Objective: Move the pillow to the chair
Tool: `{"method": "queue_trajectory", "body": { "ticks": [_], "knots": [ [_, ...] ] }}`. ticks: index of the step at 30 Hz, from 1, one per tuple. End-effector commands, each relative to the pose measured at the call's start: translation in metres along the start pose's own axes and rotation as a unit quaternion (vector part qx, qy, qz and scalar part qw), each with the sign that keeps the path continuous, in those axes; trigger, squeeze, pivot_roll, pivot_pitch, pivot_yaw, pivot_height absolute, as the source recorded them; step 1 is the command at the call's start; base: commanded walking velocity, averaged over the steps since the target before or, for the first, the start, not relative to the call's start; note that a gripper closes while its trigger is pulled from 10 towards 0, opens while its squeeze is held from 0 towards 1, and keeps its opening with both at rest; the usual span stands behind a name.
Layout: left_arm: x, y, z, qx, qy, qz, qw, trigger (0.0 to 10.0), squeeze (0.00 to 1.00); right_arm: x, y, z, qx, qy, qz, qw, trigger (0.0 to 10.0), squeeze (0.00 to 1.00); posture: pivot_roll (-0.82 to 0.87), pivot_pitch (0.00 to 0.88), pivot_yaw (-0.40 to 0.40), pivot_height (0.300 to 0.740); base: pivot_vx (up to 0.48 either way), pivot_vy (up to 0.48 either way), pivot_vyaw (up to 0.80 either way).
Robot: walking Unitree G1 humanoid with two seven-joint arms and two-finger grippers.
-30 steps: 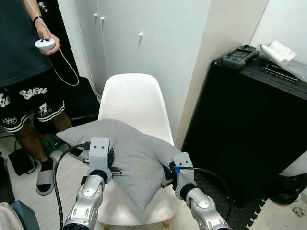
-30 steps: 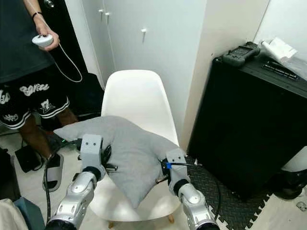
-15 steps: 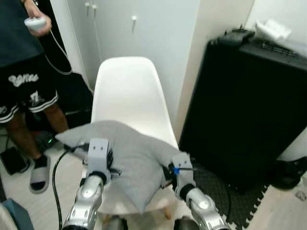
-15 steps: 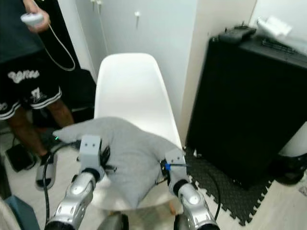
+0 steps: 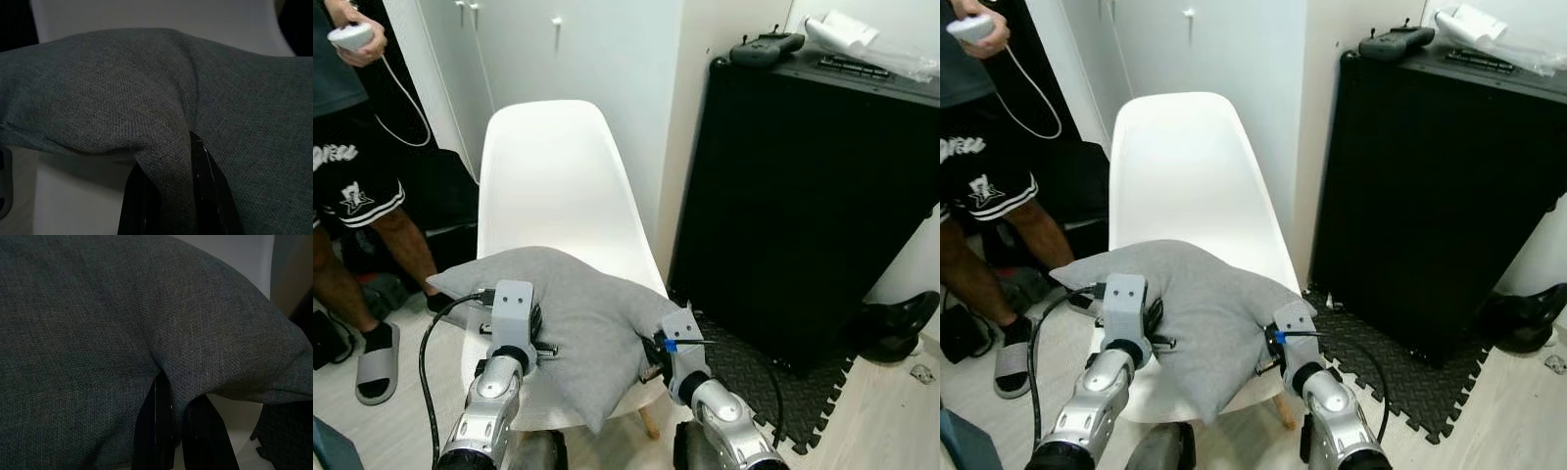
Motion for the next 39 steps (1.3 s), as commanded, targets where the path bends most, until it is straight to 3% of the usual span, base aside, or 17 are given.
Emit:
{"method": "queue_trajectory", "body": {
  "ticks": [1,6,11,19,20,21,28,33,39],
  "knots": [
    [-0.017,0.004,0.013,0.027,0.019,0.029,0.999,10.0,0.0,0.008,0.002,0.002,-0.001,-0.012,-0.008,1.0,10.0,0.0,0.06,0.09,-0.026,0.598,0.0,0.0,0.0],
    [-0.022,0.007,0.004,0.012,0.031,0.047,0.998,10.0,0.0,0.005,0.008,0.004,-0.006,-0.01,0.011,1.0,10.0,0.0,0.06,0.11,-0.041,0.598,0.0,0.0,0.0],
    [-0.018,0.012,-0.006,-0.008,0.051,0.048,0.998,10.0,0.0,-0.007,0.015,0.005,-0.015,-0.04,0.049,0.998,10.0,0.0,0.06,0.125,-0.053,0.598,0.0,0.0,0.0],
    [-0.015,0.016,-0.005,-0.007,0.082,0.044,0.996,10.0,0.0,-0.012,0.018,0.004,-0.024,-0.037,0.057,0.997,10.0,0.0,0.07,0.129,-0.054,0.598,0.0,0.0,0.0],
    [-0.014,0.016,-0.005,-0.005,0.071,0.038,0.997,10.0,0.15,-0.012,0.017,0.004,-0.019,-0.03,0.057,0.998,10.0,0.39,0.06,0.13,-0.053,0.598,0.0,0.0,0.0],
    [-0.015,0.015,-0.004,-0.002,0.051,0.041,0.998,10.0,1.0,-0.012,0.016,0.003,-0.018,-0.005,0.054,0.998,10.0,1.0,0.06,0.131,-0.052,0.598,0.0,0.0,0.0],
    [-0.029,0.013,-0.001,0.015,0.032,0.07,0.997,10.0,1.0,-0.006,0.013,-0.003,-0.02,0.003,0.028,0.999,10.0,1.0,0.06,0.131,-0.05,0.598,0.0,0.0,0.0],
    [-0.037,0.012,-0.004,0.011,0.04,0.073,0.997,10.0,1.0,0.009,0.008,-0.008,-0.028,-0.014,-0.013,0.999,10.0,1.0,0.06,0.128,-0.052,0.598,0.0,0.0,0.0],
    [-0.038,0.013,0.001,0.018,0.034,0.069,0.997,10.0,1.0,0.023,0.005,-0.014,-0.04,-0.005,-0.041,0.998,10.0,1.0,0.07,0.121,-0.054,0.598,0.0,0.0,0.0]
  ]
}}
Point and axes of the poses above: a point about 5 cm out from each wrist's last joint towards the gripper, its own y axis pointing out of the wrist towards the gripper, its own z axis along the axis of the wrist's last joint, x = y × z, the point moved 5 cm from there along y, pointing out of the wrist towards the gripper, and after that the axes turned 11 degrees about -y, right-handed, at the moved point
